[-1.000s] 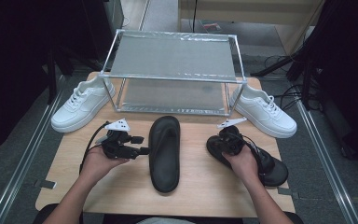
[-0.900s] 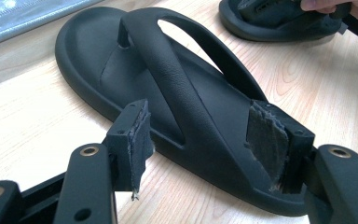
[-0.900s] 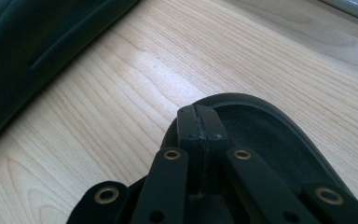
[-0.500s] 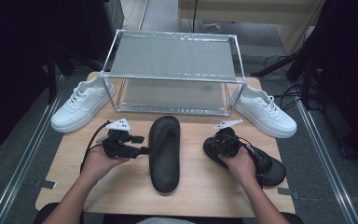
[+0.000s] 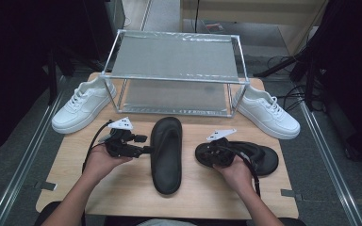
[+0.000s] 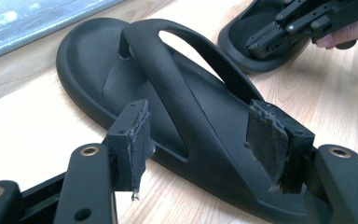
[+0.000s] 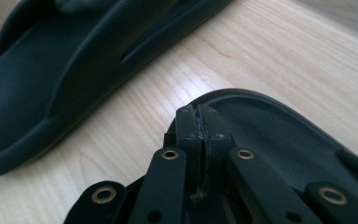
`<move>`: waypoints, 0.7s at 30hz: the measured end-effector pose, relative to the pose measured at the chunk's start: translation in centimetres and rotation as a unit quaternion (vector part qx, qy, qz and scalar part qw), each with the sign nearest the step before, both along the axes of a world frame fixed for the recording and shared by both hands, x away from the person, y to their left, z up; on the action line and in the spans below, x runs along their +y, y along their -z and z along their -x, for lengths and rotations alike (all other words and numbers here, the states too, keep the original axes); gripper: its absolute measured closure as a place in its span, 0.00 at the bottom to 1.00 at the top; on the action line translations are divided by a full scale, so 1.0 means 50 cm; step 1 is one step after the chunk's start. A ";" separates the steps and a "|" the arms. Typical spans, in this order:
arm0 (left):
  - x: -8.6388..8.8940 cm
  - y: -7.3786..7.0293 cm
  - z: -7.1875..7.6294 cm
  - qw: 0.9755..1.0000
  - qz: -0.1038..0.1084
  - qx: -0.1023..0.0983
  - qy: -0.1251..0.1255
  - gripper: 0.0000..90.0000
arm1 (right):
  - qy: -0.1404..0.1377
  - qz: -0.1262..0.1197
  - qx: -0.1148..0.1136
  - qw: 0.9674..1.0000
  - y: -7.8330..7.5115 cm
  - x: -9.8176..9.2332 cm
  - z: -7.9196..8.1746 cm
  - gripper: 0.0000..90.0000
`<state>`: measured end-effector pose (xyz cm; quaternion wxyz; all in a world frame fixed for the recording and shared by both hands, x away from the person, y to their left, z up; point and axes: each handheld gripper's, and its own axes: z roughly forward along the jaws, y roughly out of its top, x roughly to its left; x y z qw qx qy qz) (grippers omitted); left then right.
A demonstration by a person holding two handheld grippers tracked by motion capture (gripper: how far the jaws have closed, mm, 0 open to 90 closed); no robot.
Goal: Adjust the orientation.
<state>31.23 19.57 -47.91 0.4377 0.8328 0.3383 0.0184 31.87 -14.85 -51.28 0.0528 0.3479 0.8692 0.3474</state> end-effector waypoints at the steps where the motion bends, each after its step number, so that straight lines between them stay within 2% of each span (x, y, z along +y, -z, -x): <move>1: -0.001 -0.001 -0.001 1.000 0.000 0.001 0.001 0.45 | 0.001 -0.003 0.002 1.000 0.000 0.000 0.002 0.99; 9: -0.007 -0.005 -0.015 1.000 0.002 -0.002 0.003 0.45 | -0.018 -0.020 0.020 0.999 0.005 0.012 0.032 1.00; 10: -0.008 -0.004 -0.018 1.000 0.008 -0.007 0.002 0.45 | -0.019 -0.022 0.023 0.999 0.005 0.014 0.036 1.00; 16: -0.012 -0.006 -0.027 1.000 0.007 -0.006 0.003 0.45 | -0.028 -0.022 0.034 0.999 0.000 0.019 0.050 1.00; 21: -0.013 -0.005 -0.029 1.000 0.006 -0.004 0.002 0.45 | -0.008 -0.042 0.012 0.999 -0.025 -0.006 0.045 1.00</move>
